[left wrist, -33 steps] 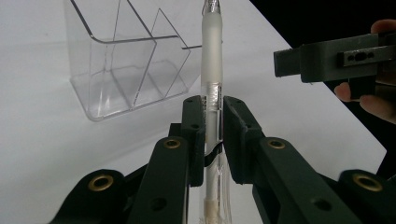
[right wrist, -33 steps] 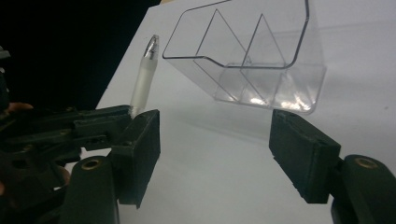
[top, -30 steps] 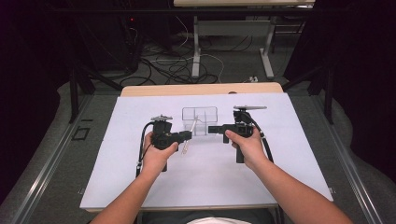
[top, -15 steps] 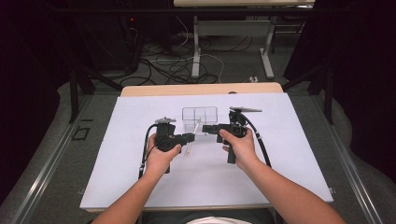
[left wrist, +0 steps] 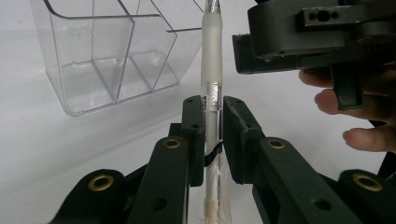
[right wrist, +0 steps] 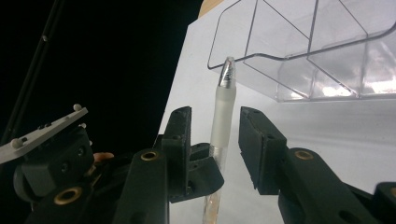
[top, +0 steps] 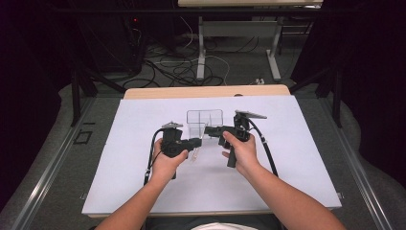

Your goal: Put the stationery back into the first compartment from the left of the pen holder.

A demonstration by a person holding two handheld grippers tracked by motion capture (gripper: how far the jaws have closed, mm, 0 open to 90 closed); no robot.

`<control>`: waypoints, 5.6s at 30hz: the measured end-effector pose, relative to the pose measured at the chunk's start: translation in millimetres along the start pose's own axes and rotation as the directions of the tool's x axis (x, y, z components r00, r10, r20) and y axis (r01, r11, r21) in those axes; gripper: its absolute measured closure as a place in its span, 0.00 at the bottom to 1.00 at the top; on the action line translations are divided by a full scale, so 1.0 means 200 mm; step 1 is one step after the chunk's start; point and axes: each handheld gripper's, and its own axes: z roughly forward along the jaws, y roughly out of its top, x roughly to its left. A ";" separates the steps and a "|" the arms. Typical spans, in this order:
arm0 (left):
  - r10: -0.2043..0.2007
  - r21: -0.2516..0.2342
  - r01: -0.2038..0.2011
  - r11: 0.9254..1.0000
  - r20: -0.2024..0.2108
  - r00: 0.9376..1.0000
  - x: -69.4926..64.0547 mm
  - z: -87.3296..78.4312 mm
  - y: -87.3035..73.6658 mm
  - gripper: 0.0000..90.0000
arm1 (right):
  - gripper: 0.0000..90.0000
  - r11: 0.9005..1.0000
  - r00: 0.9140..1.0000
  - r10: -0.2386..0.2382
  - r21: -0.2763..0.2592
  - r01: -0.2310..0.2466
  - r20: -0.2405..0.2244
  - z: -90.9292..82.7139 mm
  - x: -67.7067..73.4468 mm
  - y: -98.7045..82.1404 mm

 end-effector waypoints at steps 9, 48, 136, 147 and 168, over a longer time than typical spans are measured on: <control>0.002 0.010 -0.002 1.000 -0.002 1.000 0.00 0.02 -0.01 0.88 | 0.75 0.999 0.999 0.034 -0.007 -0.034 -0.030 0.01 -0.02 0.00; -0.003 -0.036 0.002 0.999 -0.010 1.000 0.02 -0.02 0.01 0.69 | 0.89 0.999 0.999 0.044 -0.021 -0.045 -0.013 0.07 -0.01 0.05; -0.049 -0.119 0.001 0.993 -0.400 0.915 0.48 -0.24 0.05 0.00 | 0.89 0.803 0.745 -0.528 -0.046 0.594 0.407 0.44 0.34 0.32; -0.035 -0.095 -0.003 0.995 -0.393 0.919 0.49 -0.22 0.05 0.00 | 0.80 0.828 0.776 -0.500 -0.051 0.558 0.384 0.44 0.29 0.32; -0.042 -0.093 0.004 0.996 -0.409 0.912 0.51 -0.24 0.04 0.00 | 0.48 0.798 0.739 -0.560 0.003 0.603 0.375 0.28 0.30 0.36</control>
